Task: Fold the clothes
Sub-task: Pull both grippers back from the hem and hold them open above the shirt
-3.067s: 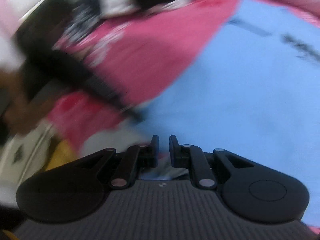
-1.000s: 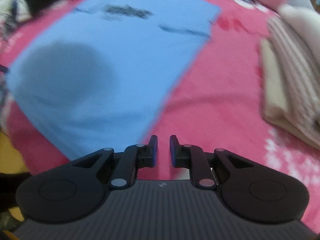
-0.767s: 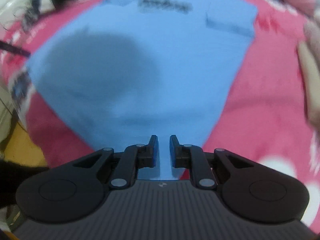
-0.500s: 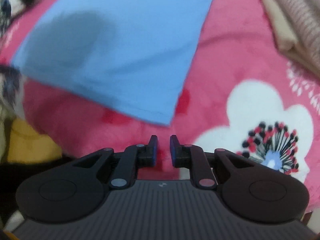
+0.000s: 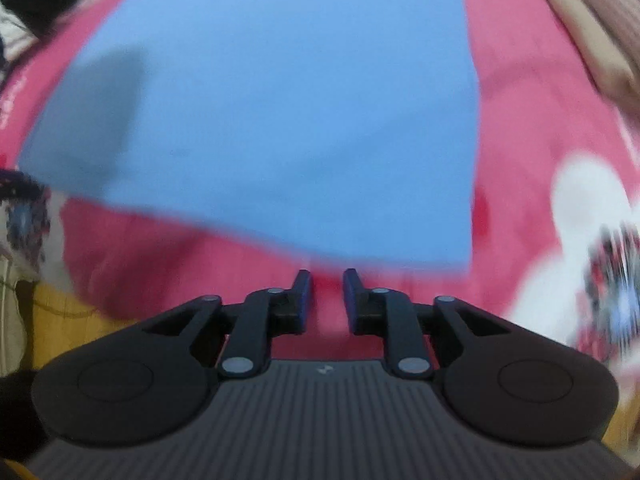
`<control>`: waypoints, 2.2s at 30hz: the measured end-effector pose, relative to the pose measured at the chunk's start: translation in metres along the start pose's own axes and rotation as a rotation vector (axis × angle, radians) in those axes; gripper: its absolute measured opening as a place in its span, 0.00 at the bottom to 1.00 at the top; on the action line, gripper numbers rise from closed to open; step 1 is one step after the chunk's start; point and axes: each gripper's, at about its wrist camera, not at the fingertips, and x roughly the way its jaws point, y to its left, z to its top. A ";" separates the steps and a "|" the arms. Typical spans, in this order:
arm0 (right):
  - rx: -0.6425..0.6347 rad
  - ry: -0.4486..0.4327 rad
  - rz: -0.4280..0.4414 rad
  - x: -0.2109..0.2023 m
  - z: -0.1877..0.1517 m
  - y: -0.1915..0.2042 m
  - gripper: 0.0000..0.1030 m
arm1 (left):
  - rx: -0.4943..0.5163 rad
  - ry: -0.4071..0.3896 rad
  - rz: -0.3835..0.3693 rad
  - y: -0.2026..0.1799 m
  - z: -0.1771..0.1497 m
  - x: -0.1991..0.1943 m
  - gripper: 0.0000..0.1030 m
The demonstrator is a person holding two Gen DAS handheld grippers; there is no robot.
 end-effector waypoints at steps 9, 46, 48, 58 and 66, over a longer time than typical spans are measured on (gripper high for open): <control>0.140 -0.139 -0.012 -0.034 0.041 0.050 0.65 | 0.051 -0.019 -0.045 0.003 0.009 -0.019 0.72; 0.156 -0.385 -0.204 -0.023 0.061 0.138 0.99 | -0.131 -0.209 -0.135 0.046 0.036 -0.063 0.94; 0.137 -0.393 -0.202 -0.025 0.061 0.141 0.99 | -0.123 -0.219 -0.148 0.045 0.036 -0.065 0.94; 0.065 -0.448 -0.076 -0.030 0.061 0.150 0.99 | -0.082 -0.262 -0.175 0.043 0.033 -0.064 0.95; 0.073 -0.440 -0.031 -0.033 0.063 0.152 0.99 | -0.055 -0.297 -0.126 0.046 0.035 -0.066 0.95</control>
